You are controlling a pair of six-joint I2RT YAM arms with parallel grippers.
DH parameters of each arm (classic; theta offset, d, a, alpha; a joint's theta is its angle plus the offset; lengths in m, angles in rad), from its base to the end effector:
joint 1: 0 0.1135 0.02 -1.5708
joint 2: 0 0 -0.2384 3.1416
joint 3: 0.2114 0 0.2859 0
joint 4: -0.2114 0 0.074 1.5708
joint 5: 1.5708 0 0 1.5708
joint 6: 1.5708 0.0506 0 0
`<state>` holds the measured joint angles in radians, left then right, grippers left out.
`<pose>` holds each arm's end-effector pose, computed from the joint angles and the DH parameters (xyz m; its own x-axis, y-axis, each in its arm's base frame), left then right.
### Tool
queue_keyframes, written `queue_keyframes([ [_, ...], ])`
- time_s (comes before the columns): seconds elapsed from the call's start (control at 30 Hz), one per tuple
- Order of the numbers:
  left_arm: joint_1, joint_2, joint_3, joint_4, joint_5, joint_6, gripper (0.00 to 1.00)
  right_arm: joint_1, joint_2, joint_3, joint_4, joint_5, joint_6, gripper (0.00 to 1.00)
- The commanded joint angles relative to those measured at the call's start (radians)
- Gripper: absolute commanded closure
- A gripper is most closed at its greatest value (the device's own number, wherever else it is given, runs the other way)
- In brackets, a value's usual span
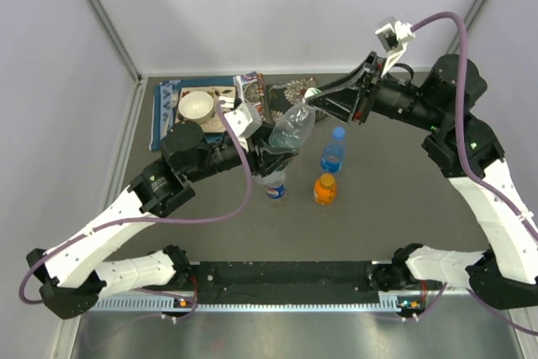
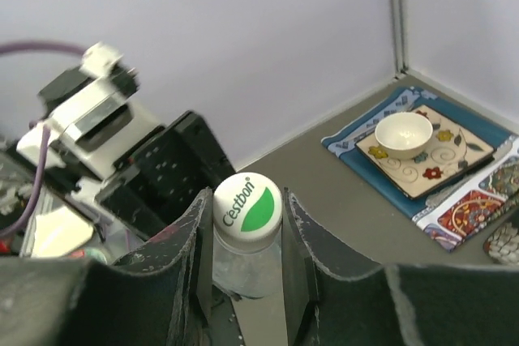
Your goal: Unscrew the bottle caps
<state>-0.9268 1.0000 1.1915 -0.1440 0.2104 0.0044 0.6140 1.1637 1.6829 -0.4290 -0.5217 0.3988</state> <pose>0.1582 -0.2283 0.4321 0.0325 -0.0361 -0.9988 0.9072 0.4205 0.0143 0.1947 0.1681 0.5338 -0.2836 0.2120 -0.9352 -0.8627 0.3694 0.3454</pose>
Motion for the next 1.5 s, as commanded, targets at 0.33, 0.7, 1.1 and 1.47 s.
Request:
queue_keyframes([
  [0.33,0.223,0.041,0.011,0.32,0.875,-0.407,0.57,-0.005,-0.076,-0.064,0.121,-0.578,-0.198,1.0],
  [0.7,0.232,0.087,0.005,0.434,0.998,-0.515,0.57,-0.003,-0.096,-0.107,0.242,-0.912,-0.141,1.0],
  [1.1,0.243,0.104,0.005,0.4,1.009,-0.48,0.57,-0.005,-0.128,-0.092,0.292,-0.766,-0.11,1.0],
  [1.47,0.244,0.098,0.011,0.29,0.966,-0.409,0.57,-0.022,-0.177,-0.084,0.271,-0.339,-0.136,1.0],
])
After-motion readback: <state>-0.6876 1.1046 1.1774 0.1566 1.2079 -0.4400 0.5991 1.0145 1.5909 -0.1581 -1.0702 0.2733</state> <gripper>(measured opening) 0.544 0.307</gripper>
